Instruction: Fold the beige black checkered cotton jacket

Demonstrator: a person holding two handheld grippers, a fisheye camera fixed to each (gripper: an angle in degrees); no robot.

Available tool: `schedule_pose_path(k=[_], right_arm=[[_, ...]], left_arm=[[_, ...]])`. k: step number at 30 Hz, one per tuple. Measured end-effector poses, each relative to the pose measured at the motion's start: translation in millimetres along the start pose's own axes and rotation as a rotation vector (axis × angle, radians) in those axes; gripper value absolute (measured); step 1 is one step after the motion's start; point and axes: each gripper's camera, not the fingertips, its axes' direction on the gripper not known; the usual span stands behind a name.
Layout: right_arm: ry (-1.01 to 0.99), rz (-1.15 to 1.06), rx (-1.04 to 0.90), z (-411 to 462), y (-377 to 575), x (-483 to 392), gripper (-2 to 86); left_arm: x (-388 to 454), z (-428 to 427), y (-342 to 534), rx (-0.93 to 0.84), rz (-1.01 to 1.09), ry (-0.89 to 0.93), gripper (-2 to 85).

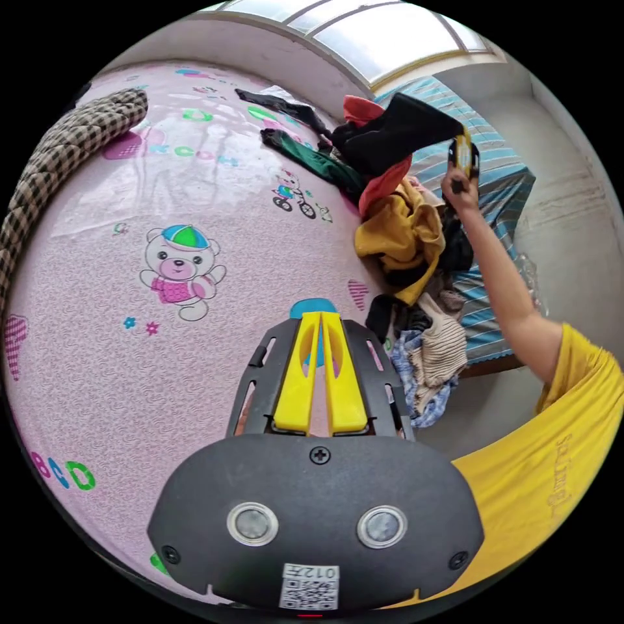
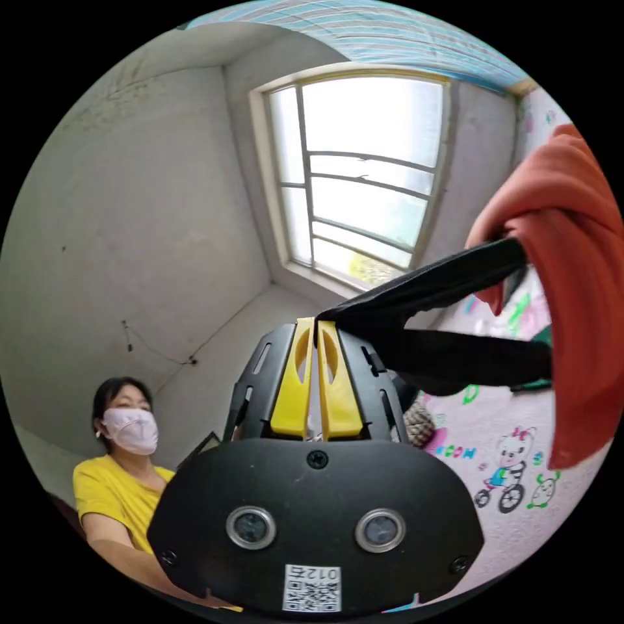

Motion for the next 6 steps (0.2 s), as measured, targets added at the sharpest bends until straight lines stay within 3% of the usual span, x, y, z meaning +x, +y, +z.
schedule_pose_path(k=[2,6], right_arm=[[-0.173,-0.084,-0.052,6.2,23.7,-85.0,0.4],[-0.296,-0.174,-0.185,13.8,89.5,-202.0,0.3]], left_arm=[[2.6,-17.7,-7.3,0.046,-0.026,0.088,1.4],[6.0,-54.6,-0.3,0.159,-0.061,0.235,3.6]])
